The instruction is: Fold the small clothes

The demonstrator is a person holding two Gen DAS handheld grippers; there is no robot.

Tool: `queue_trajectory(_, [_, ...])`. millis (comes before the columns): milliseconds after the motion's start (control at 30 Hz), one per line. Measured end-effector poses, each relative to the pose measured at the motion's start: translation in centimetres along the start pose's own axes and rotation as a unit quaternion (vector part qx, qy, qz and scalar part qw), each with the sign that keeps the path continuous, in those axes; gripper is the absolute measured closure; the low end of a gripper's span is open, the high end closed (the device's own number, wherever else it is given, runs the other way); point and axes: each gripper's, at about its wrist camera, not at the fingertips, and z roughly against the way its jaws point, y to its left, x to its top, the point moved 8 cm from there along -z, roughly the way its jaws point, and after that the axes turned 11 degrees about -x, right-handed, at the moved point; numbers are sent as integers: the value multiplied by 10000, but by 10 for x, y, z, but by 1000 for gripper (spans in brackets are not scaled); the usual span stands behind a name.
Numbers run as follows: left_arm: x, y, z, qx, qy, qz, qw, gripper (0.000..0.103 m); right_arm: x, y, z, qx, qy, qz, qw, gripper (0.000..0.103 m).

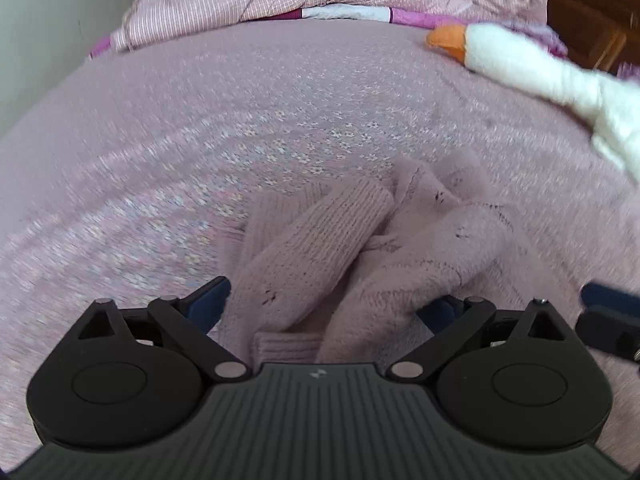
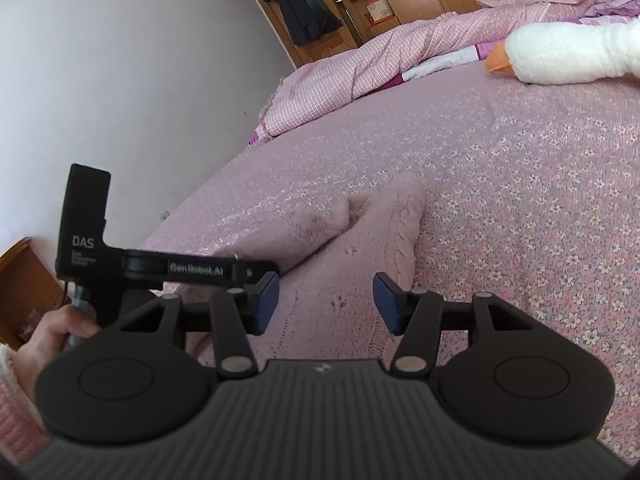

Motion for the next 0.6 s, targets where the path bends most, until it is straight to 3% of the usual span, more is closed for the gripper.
queue_trajectory(67, [-1,4,2,-104,-148,188,9997,40,-1,-1,-3,-1,17,-30,10000,47])
queue_trajectory(133, [-1,14,4,-43,-257,410,9988,51,-2,-1,-5,11,31,-49,10000,47])
queue_trajectory(333, [-4,55,11,601,-571,934,9922,51,-7,4,-11,24,102,49,9999,47])
queue_trajectory(500, [-7,65,7,700,-562,1034,9906,37,-13,10,-14,-33,129,213,9997,48])
queue_trajectory(600, [-6,62,12,602,-532,1014,9916,35,-13,10,-12,-64,107,273,9995,47])
